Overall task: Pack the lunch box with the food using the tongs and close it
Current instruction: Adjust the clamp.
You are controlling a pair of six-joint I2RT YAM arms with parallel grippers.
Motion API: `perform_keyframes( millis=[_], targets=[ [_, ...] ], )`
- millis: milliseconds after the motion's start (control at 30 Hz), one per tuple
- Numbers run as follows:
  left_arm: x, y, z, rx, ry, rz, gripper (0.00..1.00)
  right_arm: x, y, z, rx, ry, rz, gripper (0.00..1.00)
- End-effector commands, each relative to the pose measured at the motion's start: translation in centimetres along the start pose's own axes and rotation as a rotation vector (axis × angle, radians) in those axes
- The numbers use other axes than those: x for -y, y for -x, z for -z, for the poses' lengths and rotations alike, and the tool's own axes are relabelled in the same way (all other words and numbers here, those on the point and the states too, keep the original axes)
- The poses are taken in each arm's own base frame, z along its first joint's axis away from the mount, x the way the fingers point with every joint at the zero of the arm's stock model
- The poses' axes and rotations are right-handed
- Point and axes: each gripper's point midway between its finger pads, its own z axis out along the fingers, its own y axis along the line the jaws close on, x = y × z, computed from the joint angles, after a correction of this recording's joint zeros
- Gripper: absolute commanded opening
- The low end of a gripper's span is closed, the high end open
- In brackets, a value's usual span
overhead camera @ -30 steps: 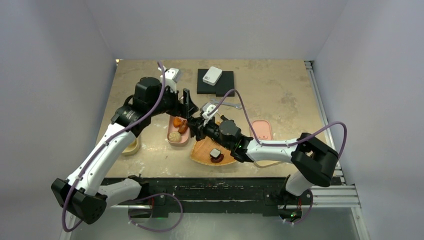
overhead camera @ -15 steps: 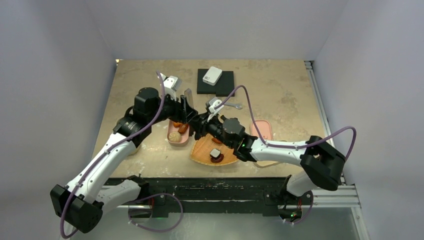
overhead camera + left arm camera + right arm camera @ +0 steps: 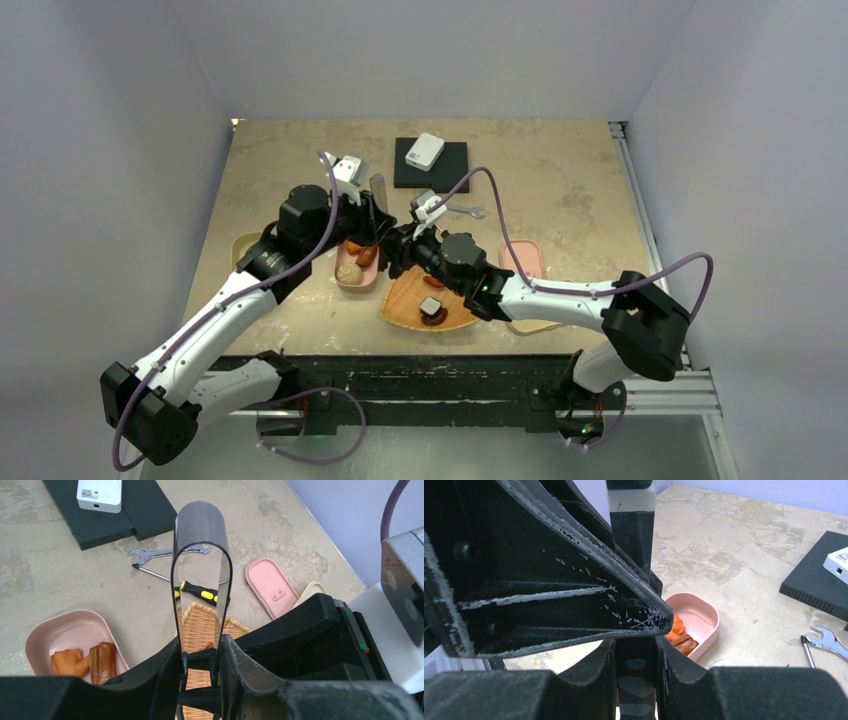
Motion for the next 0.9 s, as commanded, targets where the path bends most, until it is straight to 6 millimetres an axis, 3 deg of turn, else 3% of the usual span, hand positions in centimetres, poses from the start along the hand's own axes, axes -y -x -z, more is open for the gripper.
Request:
perform_keyframes(
  millis=[0, 133, 400, 733, 767, 867],
  targets=[
    [-0.1, 1.3, 0.1, 0.097, 0.038, 0.064, 0.35, -0.1, 2.0, -0.7, 0.046, -0.023, -0.022, 0.00],
    [0.1, 1.4, -0.1, 0.125, 0.023, 0.110, 0.39, 0.0, 1.7, -0.7, 0.037, -0.025, -0.021, 0.00],
    [-0.1, 2.5, 0.0, 0.206, 0.029, 0.141, 0.36, -0.1, 1.5, -0.7, 0.030, -0.023, -0.025, 0.00],
    [-0.2, 1.7, -0.6, 0.185, 0.024, 0.139, 0.16, -0.1, 1.8, -0.7, 0.029, -0.029, -0.041, 0.00],
    [-0.4, 1.6, -0.6, 0.184, 0.031, 0.137, 0.14, -0.1, 1.8, -0.7, 0.029, -0.032, -0.043, 0.02],
    [-0.8, 1.6, -0.4, 0.194, 0.051, 0.132, 0.12, 0.1, 2.4, -0.3, 0.039, -0.042, -0.050, 0.21]
  ],
)
